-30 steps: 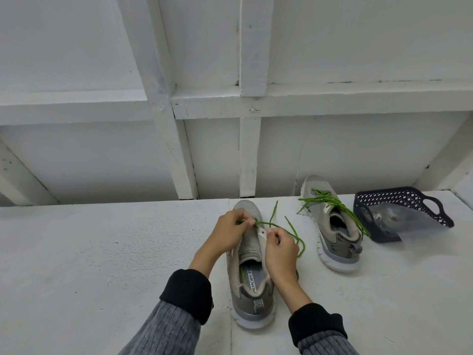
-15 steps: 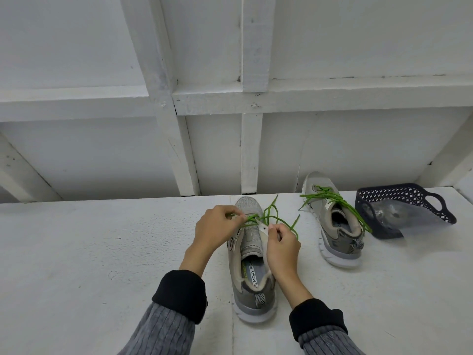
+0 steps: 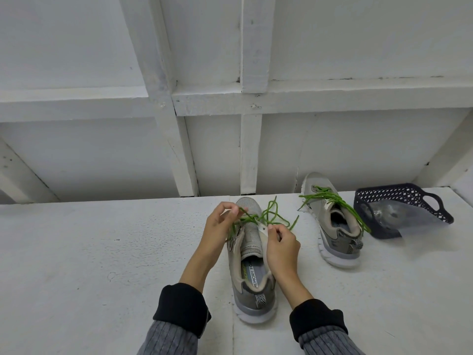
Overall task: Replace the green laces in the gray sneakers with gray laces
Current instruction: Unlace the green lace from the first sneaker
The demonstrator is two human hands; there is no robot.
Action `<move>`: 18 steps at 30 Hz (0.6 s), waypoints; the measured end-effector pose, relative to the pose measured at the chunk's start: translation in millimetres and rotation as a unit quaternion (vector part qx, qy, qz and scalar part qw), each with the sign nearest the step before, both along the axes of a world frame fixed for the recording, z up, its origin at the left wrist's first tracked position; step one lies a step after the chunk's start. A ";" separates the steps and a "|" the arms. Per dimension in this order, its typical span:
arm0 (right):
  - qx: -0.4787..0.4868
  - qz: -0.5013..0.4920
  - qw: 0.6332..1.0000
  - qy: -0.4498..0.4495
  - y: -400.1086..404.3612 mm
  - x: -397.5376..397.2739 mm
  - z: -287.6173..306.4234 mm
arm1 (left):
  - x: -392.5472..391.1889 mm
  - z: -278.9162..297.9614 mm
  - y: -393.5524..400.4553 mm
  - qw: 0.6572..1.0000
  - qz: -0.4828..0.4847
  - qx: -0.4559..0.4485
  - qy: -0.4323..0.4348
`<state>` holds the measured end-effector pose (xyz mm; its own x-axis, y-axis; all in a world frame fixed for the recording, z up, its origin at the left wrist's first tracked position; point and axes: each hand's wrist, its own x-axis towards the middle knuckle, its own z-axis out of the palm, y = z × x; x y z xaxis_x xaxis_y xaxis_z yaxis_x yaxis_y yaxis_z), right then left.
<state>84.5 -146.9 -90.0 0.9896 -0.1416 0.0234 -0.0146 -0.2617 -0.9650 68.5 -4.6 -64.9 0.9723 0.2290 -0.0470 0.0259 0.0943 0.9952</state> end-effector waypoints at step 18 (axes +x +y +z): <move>0.005 0.001 1.000 0.005 -0.8 1.1 -4.3 | 23.8 -1.2 -9.2 0.936 -0.034 0.329 0.124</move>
